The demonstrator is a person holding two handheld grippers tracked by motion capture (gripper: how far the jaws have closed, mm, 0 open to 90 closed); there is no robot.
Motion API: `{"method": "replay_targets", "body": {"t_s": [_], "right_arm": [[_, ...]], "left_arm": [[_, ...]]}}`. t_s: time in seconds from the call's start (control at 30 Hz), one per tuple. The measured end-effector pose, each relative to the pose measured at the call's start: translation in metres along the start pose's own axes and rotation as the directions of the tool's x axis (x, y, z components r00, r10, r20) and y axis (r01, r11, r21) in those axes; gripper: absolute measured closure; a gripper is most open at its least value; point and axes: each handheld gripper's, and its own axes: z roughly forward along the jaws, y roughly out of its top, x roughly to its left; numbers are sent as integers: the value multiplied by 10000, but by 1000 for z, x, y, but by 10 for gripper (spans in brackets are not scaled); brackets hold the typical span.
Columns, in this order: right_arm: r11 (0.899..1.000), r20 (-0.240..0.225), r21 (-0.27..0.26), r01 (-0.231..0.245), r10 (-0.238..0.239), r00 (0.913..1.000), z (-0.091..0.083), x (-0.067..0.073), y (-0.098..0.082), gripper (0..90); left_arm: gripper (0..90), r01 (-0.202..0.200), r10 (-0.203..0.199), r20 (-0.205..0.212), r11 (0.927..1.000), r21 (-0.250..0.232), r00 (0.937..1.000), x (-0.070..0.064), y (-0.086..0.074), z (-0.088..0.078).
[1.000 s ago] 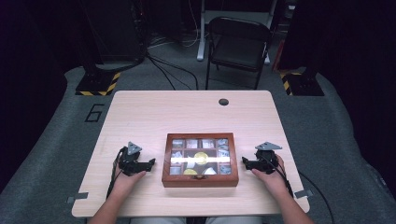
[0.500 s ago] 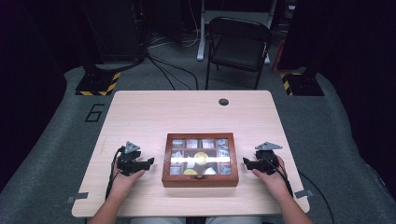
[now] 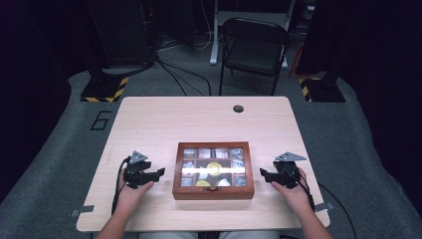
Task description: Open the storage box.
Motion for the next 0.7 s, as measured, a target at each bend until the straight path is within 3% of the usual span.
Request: {"method": "replay_targets", "body": {"t_s": [0.27,0.7], "right_arm": [[10000,-134,-59,-78,77,9999,-7,3,1,332],[9998,-431,-206,5,-14,9991,-13,9,2,333]], "left_arm": [[333,-251,251,-57,9997,19,9997,-6,1,-4],[342,-150,151,143,9999,-77,9998,-9,1,-11]]}}
